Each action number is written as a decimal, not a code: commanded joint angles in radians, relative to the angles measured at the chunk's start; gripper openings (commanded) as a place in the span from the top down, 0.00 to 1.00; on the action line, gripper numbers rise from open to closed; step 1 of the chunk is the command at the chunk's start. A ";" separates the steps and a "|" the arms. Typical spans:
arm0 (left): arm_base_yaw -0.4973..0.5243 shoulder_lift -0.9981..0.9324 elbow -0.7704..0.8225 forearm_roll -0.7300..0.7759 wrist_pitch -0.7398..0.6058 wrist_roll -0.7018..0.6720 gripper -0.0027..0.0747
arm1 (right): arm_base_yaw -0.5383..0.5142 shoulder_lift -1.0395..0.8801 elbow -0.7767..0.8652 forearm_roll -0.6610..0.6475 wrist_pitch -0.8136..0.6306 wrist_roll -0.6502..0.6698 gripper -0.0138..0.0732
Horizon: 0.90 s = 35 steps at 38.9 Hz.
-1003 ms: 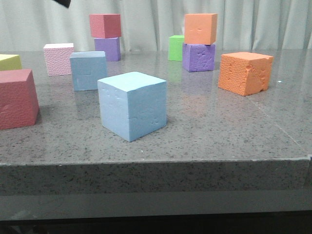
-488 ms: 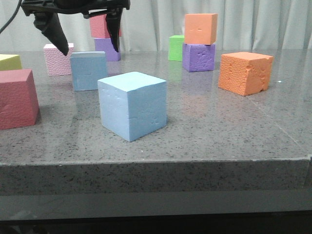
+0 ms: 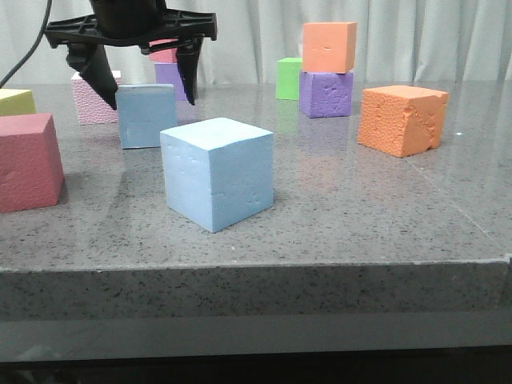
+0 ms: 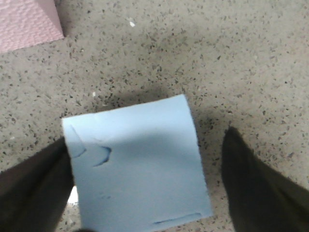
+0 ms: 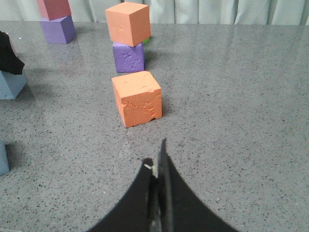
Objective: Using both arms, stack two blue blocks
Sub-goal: 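Lower the left gripper onto the blue cube beside the pink cube and grasp, then lift the blue cube with the left gripper over the other blue cube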
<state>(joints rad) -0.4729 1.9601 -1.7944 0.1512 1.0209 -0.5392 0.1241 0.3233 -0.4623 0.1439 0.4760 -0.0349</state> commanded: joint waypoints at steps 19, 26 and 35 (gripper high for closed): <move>-0.026 -0.072 -0.148 0.003 0.100 0.094 0.56 | -0.005 0.004 -0.027 -0.002 -0.087 -0.008 0.92; -0.064 -0.132 -0.157 0.022 0.112 0.127 0.56 | -0.005 0.004 -0.027 -0.002 -0.087 -0.008 0.92; -0.153 -0.255 -0.091 0.152 0.121 0.144 0.56 | -0.005 0.004 -0.027 -0.002 -0.088 -0.008 0.92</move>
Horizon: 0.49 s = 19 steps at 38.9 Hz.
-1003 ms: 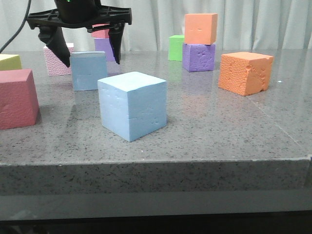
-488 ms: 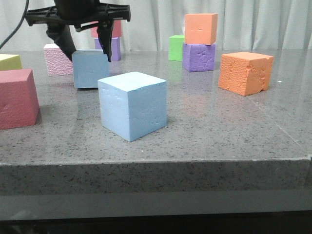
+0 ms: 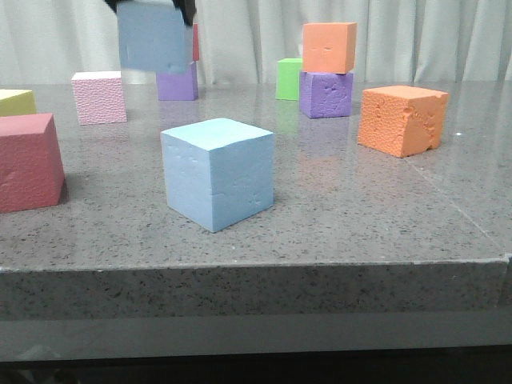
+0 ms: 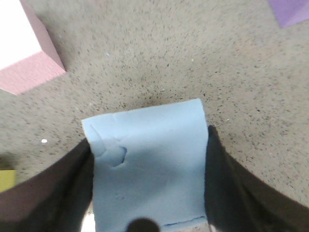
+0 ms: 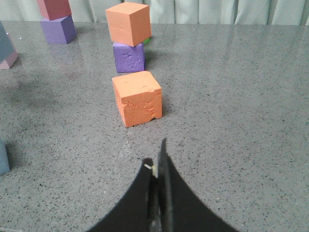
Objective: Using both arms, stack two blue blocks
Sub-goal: 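Lift the blue cube with the left gripper over the other blue cube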
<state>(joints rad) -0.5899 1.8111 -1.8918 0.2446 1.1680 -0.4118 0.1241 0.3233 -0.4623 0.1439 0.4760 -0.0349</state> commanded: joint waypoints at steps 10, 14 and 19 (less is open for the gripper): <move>-0.123 -0.312 0.237 -0.012 -0.097 0.017 0.56 | -0.005 0.004 -0.027 -0.002 -0.088 -0.008 0.92; -0.125 -0.387 0.318 -0.101 -0.132 0.019 0.56 | -0.005 0.004 -0.027 -0.002 -0.088 -0.008 0.92; -0.126 -0.444 0.414 -0.175 -0.179 0.041 0.56 | -0.005 0.004 -0.027 -0.002 -0.088 -0.008 0.92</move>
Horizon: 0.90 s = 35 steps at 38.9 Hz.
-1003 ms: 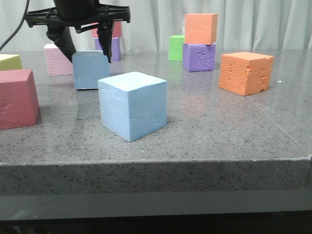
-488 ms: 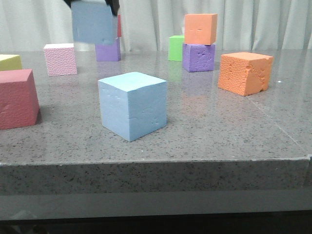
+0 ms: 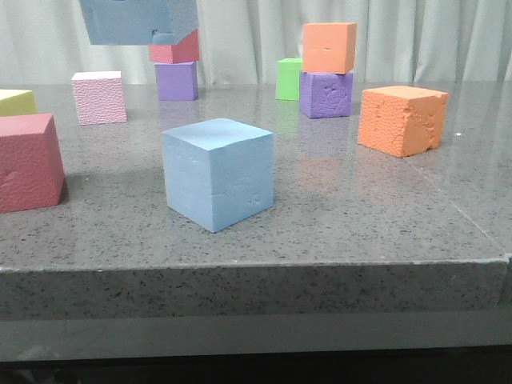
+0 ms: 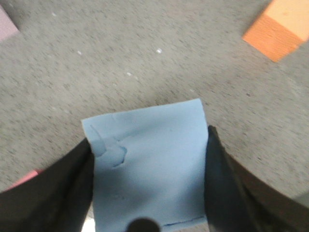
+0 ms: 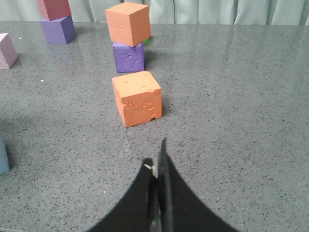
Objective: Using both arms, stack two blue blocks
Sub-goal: 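Lift the blue cube with the left gripper over the other blue cube, then lower the held blue cube onto the other blue cube and open the left gripper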
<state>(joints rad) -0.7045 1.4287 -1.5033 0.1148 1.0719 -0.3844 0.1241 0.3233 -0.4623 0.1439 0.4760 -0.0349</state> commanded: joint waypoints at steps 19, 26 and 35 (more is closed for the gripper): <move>-0.101 0.015 0.094 -0.061 -0.171 0.027 0.56 | -0.005 0.004 -0.027 -0.002 -0.088 -0.008 0.92; -0.101 0.053 0.094 -0.074 -0.135 0.027 0.56 | -0.005 0.004 -0.027 -0.002 -0.088 -0.008 0.92; -0.101 0.061 0.094 -0.080 -0.139 0.027 0.56 | -0.005 0.004 -0.027 -0.002 -0.088 -0.008 0.92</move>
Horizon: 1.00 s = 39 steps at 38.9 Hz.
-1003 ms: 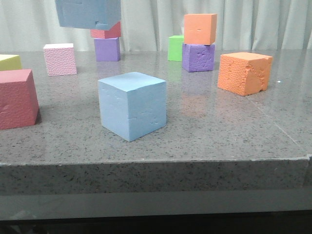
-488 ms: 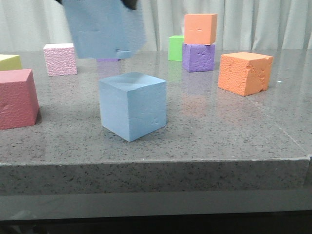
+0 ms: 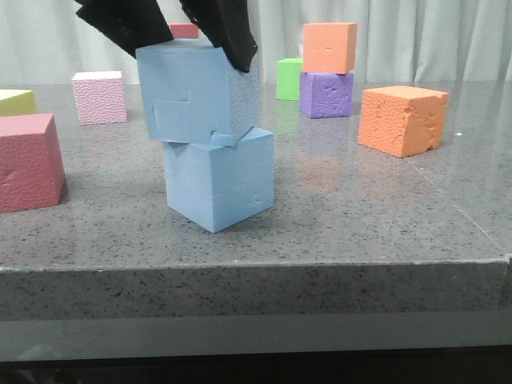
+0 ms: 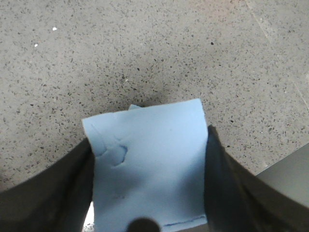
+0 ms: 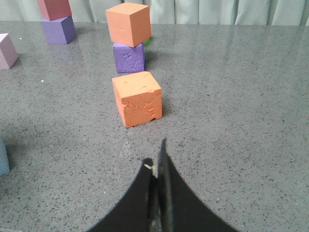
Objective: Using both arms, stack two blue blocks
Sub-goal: 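Lower the held blue cube onto the other blue cube and open the left gripper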
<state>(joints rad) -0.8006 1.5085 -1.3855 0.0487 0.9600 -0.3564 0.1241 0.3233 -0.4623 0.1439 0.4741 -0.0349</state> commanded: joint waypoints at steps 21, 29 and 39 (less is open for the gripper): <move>-0.032 -0.019 -0.077 0.019 -0.009 0.021 0.27 | -0.005 0.004 -0.027 -0.002 -0.085 -0.008 0.92; -0.032 -0.019 -0.136 0.053 0.049 0.021 0.27 | -0.005 0.004 -0.027 -0.002 -0.085 -0.008 0.92; -0.032 -0.019 -0.166 0.112 0.091 0.017 0.27 | -0.005 0.004 -0.027 -0.002 -0.085 -0.008 0.92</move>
<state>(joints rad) -0.8251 1.5249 -1.4992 0.1230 1.0686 -0.3361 0.1241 0.3233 -0.4623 0.1439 0.4741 -0.0349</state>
